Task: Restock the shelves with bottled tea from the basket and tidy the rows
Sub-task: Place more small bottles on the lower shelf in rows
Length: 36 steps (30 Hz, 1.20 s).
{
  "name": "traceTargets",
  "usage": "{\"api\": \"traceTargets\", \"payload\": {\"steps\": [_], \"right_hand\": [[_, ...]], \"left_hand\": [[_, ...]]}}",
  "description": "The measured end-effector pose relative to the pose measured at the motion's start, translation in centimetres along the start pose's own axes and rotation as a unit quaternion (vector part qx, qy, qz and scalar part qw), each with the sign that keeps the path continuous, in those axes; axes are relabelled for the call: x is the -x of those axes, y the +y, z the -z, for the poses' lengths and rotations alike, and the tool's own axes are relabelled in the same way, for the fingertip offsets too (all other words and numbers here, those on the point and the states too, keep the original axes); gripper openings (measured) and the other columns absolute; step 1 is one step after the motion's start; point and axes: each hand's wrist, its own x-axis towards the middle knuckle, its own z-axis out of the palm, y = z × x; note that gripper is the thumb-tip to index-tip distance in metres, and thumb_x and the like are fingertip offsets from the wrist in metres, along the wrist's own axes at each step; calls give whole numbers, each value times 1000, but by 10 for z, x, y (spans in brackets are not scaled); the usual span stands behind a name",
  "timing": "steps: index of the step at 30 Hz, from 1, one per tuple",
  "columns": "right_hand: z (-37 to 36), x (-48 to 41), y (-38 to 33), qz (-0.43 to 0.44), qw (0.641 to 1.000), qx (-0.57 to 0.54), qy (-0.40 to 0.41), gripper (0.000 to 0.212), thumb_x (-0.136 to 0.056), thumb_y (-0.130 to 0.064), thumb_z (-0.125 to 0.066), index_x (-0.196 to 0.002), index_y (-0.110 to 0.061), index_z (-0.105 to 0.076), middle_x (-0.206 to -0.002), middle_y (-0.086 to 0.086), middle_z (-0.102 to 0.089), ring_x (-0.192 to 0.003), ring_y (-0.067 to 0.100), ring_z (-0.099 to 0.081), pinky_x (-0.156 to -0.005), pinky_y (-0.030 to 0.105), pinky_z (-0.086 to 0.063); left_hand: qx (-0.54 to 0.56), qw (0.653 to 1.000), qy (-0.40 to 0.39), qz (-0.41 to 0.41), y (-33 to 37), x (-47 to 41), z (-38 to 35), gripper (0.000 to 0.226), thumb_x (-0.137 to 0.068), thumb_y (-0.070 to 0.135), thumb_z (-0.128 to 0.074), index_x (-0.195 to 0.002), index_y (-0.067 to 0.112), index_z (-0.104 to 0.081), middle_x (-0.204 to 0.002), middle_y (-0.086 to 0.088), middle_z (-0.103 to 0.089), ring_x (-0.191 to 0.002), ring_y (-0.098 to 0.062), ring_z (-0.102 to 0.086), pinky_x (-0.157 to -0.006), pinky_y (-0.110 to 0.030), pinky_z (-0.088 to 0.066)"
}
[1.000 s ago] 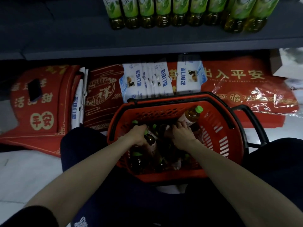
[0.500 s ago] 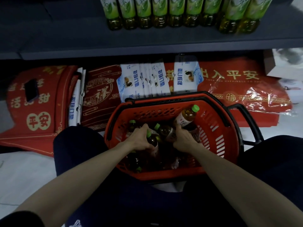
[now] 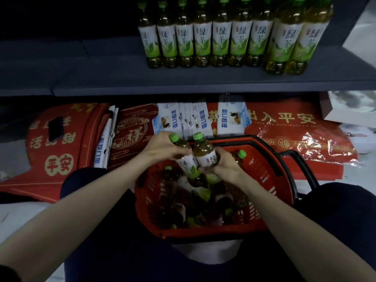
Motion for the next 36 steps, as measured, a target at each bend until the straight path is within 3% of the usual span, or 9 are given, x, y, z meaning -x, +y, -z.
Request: {"api": "traceTargets", "payload": {"steps": [4, 9, 12, 15, 18, 22, 27, 33, 36], "right_hand": [[17, -11, -49, 42, 997, -52, 30, 85, -66, -23, -98, -138, -17, -53, -116, -5, -73, -107, 12, -71, -98, 37, -58], [34, -28, -115, 89, 990, -66, 90, 80, -66, -23, -99, -133, -20, -56, -104, -5, -76, -86, 11, -75, -72, 26, -63], [41, -44, -152, 113, 985, -59, 114, 69, -68, -22, -97, -124, -19, -57, -98, -6, -73, -80, 8, -73, -62, 21, -60], [42, -64, -186, 139, 977, -57, 150, 66, -67, -25, -98, -119, -22, -57, -95, -7, -73, -82, 10, -73, -68, 27, -63], [43, -79, -207, 158, 971, -78, 163, 71, -65, -28, -99, -123, -22, -58, -100, -6, -75, -89, 10, -74, -78, 36, -65], [43, -103, -241, 198, 957, -109, 182, 81, -68, -28, -97, -135, -19, -53, -108, -11, -70, -95, 2, -69, -74, 18, -60], [37, -137, -269, 216, 949, -120, 195, 85, -67, -25, -98, -137, -17, -51, -110, -15, -67, -88, -14, -65, -69, 6, -54], [21, -176, -283, 214, 949, -112, 201, 90, -64, -25, -99, -140, -22, -49, -106, -21, -62, -99, -3, -63, -93, 26, -59], [12, -195, -280, 216, 947, -117, 207, 93, -62, -23, -100, -141, -23, -50, -108, -21, -65, -102, -6, -63, -90, 20, -58]], "left_hand": [[-30, 998, 36, -36, 44, -8, 49, 44, -63, 43, -97, -82, 8, -79, -79, -3, -80, -75, -18, -78, -75, -42, -66], [-75, 989, 87, -91, 80, -19, 101, 64, -59, 51, -96, -81, -4, -71, -78, -12, -75, -64, -11, -64, -64, -34, -52], [-85, 984, 106, -112, 95, -33, 130, 66, -58, 53, -96, -81, -4, -71, -77, -12, -76, -66, -17, -70, -66, -42, -56], [-83, 979, 141, -122, 107, -46, 154, 53, -56, 52, -97, -77, 7, -78, -74, -1, -78, -75, -15, -75, -76, -43, -60], [-50, 972, 188, -131, 113, -51, 164, 35, -59, 45, -98, -78, 20, -82, -76, 9, -79, -77, -3, -74, -73, -30, -60], [36, 946, 292, -134, 115, -71, 174, 32, -60, 39, -96, -83, 23, -80, -76, 13, -77, -71, 6, -70, -55, -9, -48], [156, 904, 355, -178, 116, -100, 182, 43, -63, 34, -98, -98, 33, -73, -83, 25, -70, -74, 22, -64, -63, -2, -49], [211, 881, 359, -225, 104, -136, 185, 41, -70, 26, -97, -105, 34, -78, -96, 20, -78, -91, 4, -75, -87, -32, -63], [227, 866, 386, -224, 95, -150, 180, 46, -69, 28, -98, -101, 50, -73, -92, 28, -75, -93, 5, -74, -89, -32, -63]]}}
